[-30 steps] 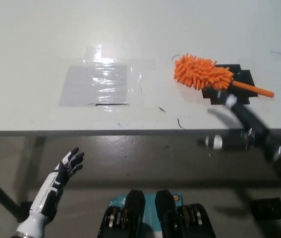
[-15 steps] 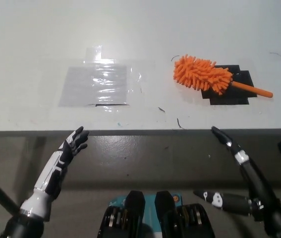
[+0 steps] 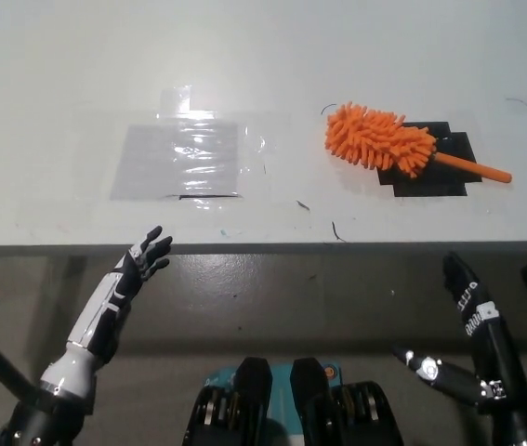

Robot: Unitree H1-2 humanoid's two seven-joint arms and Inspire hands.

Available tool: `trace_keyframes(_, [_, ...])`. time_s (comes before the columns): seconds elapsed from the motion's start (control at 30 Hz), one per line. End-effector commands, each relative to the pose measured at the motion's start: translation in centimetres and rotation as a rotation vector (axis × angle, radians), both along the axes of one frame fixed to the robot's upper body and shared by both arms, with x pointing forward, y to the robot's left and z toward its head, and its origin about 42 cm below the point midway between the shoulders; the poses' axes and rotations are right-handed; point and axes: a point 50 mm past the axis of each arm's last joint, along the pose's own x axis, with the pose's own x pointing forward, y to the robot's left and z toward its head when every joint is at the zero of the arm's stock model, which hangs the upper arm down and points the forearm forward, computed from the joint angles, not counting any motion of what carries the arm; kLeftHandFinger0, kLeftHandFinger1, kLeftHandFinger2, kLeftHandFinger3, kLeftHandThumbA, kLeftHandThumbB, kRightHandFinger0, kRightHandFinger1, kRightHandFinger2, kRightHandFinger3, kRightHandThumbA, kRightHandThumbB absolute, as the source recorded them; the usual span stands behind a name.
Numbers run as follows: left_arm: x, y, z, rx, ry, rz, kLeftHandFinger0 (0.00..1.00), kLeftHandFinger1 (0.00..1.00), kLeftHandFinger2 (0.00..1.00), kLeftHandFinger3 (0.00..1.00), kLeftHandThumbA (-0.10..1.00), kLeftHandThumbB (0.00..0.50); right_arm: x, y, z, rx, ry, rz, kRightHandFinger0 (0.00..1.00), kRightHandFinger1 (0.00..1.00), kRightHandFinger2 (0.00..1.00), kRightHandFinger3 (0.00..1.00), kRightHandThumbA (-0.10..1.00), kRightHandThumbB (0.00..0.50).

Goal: The robot uses it right hand to pick up an extended orange duster kept in the middle of the desk and presses its handle against the desk to collapse it

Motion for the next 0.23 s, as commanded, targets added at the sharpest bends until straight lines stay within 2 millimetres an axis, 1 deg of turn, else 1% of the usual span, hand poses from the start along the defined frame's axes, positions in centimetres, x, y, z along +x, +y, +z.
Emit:
trace_keyframes(0.0, [-0.1, 0.2, 1.1, -0.006, -0.062, -0.028, 1.0, 1.0, 1.0, 1.0, 1.0, 0.368, 1.2, -0.2, 1.3, 0.071, -0.064, -0.002, 1.0, 1.0, 1.0, 1.0, 1.0, 0.221])
trace_keyframes(0.07, [-0.5, 0.1, 0.7, -0.001, -0.052, -0.037, 1.0, 1.0, 1.0, 1.0, 1.0, 0.367, 2.6, -0.4, 1.1, 0.038, -0.032, 0.028, 1.0, 1.0, 1.0, 1.0, 1.0, 0.207])
trace_keyframes(0.1, [-0.7, 0.1, 0.5, -0.002, -0.049, -0.036, 1.0, 1.0, 1.0, 1.0, 1.0, 0.36, 3.0, -0.4, 1.0, 0.038, -0.028, 0.037, 1.0, 1.0, 1.0, 1.0, 1.0, 0.206])
trace_keyframes(0.2, [-0.8, 0.1, 0.5, -0.002, -0.048, -0.036, 1.0, 1.0, 1.0, 1.0, 1.0, 0.361, 3.0, -0.4, 1.0, 0.038, -0.027, 0.039, 1.0, 1.0, 1.0, 1.0, 1.0, 0.206])
